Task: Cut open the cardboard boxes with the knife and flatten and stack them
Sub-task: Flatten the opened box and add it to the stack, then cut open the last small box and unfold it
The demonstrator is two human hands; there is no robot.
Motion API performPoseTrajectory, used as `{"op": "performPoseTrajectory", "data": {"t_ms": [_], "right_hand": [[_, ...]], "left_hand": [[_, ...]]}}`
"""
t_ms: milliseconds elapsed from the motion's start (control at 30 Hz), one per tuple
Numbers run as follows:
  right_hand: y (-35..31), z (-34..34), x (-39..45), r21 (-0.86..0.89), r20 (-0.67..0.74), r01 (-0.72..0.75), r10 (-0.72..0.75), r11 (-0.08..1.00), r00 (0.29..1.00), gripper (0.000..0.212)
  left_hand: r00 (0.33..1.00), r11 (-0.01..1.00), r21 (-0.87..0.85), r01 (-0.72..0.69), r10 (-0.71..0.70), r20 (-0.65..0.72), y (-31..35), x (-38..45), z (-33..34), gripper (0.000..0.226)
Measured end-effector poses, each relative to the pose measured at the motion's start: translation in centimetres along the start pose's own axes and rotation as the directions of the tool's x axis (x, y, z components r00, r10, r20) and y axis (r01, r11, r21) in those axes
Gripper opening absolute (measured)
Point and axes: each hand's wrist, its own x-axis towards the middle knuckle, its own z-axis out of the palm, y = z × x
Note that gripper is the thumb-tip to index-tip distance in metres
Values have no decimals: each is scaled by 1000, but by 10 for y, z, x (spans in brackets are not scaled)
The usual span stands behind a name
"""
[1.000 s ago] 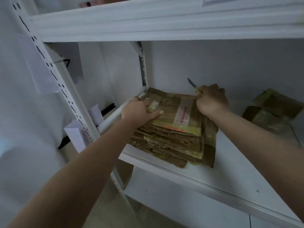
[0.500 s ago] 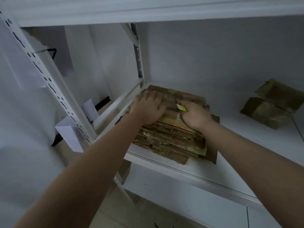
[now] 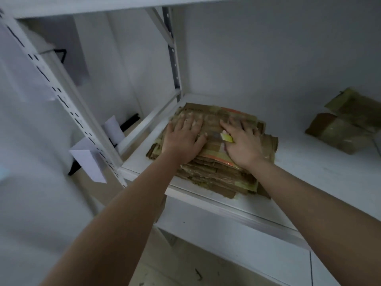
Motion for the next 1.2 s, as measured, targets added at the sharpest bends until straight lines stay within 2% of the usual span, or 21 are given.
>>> {"op": "performPoseTrajectory", "data": {"t_ms": [67,133,200,233,333,500,600,767,867,967,1200], "right_hand": [[-1,-6,1,85,55,-14,10,996,998,56],[-2,-19,2,324,96,-75,46,943,994,44],[-3,-38,0,537,109,-124,77,834,991,38],[-3,-48,-3,561,108,-128,81,818,991,36],[-3,-62,-10,509,6,-63,69,859,998,29],[1,-70,-21,483,-289,116,33,868,957,33],[15,-74,-28,431,-373,68,109,900,921,29],[47,-73,-45,466,-362,-68,261,882,895,21],[64,-72,-55,484,-345,-130,326,865,880,14],[81,-74,-67,467,-331,-215,395,858,857,10],[141,-89,-101,429,-303,-376,522,822,797,20]], "left_hand": [[999,1000,-14,1,0,49,1,-2,-10,87],[993,999,50,7,-13,121,4,-2,-23,103],[988,987,162,-8,-17,151,9,0,-40,106],[991,980,199,-19,-8,137,11,2,-49,106],[996,972,219,-87,80,42,22,4,-73,98],[985,984,92,-153,160,-70,47,-1,-90,80],[973,982,21,-187,188,-134,56,-5,-92,75],[957,975,-36,-220,208,-200,76,-13,-101,72],[940,960,-48,-275,258,-222,99,-15,-109,58],[913,939,-18,-344,330,-238,126,-11,-108,57],[843,873,64,-484,485,-235,196,-1,-84,53]]}}
